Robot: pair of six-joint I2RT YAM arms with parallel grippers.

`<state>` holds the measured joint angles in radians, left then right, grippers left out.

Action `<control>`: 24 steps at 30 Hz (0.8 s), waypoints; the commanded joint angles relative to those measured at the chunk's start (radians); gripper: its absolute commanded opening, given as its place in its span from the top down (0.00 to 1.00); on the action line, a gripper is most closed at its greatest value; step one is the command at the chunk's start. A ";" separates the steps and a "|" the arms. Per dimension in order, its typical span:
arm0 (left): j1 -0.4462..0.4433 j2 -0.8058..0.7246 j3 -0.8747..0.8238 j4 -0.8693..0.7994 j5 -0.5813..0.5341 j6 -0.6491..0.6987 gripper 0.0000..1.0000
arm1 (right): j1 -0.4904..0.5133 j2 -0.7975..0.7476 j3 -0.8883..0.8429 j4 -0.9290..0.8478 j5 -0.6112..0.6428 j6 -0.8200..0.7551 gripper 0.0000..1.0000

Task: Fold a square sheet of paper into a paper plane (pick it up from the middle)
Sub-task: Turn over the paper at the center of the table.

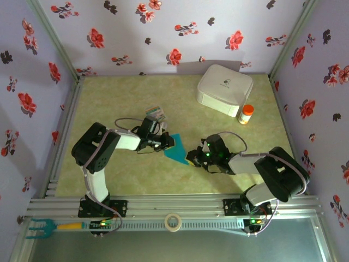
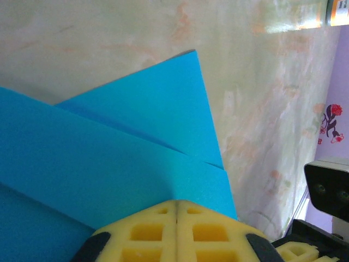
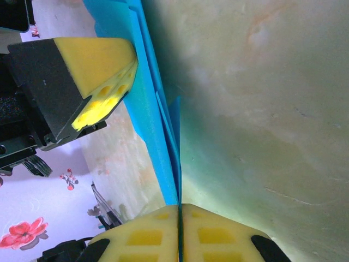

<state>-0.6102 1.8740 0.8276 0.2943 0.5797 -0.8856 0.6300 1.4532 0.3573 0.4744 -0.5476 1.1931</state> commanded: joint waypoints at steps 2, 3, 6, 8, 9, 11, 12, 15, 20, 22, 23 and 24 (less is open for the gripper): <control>0.009 -0.049 0.002 -0.028 -0.004 -0.005 0.88 | -0.007 0.003 -0.021 0.037 -0.013 -0.021 0.91; 0.008 -0.056 0.000 -0.020 -0.004 -0.007 0.87 | -0.007 0.000 -0.022 0.034 -0.015 -0.026 0.91; 0.007 -0.077 -0.002 -0.003 -0.004 -0.004 0.85 | -0.008 -0.008 -0.018 0.015 -0.009 -0.039 0.91; 0.007 -0.094 -0.004 -0.002 -0.004 0.001 0.84 | -0.007 -0.016 -0.017 -0.001 -0.004 -0.050 0.91; 0.008 -0.105 -0.005 -0.003 -0.006 0.003 0.83 | -0.007 -0.022 -0.016 -0.008 0.000 -0.055 0.92; 0.007 -0.123 -0.008 -0.010 -0.018 0.013 0.83 | -0.007 -0.032 -0.013 -0.031 0.010 -0.069 0.92; 0.007 -0.137 -0.010 -0.020 -0.027 0.021 0.83 | -0.007 -0.038 -0.012 -0.041 0.014 -0.078 0.92; 0.005 -0.177 -0.015 -0.044 -0.058 0.041 0.83 | -0.007 -0.058 -0.006 -0.079 0.030 -0.103 0.92; 0.003 -0.266 -0.019 -0.110 -0.132 0.093 0.82 | -0.007 -0.116 0.012 -0.173 0.082 -0.161 0.93; 0.001 -0.306 -0.019 -0.143 -0.176 0.116 0.82 | -0.008 -0.152 0.026 -0.235 0.124 -0.194 0.93; 0.001 -0.327 -0.021 -0.161 -0.196 0.131 0.81 | -0.007 -0.176 0.035 -0.280 0.151 -0.216 0.94; 0.001 -0.349 -0.021 -0.180 -0.221 0.144 0.81 | -0.006 -0.203 0.049 -0.329 0.183 -0.242 0.95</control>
<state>-0.6106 1.5871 0.8196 0.1894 0.4458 -0.8135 0.6281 1.3075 0.3584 0.2867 -0.4622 1.0447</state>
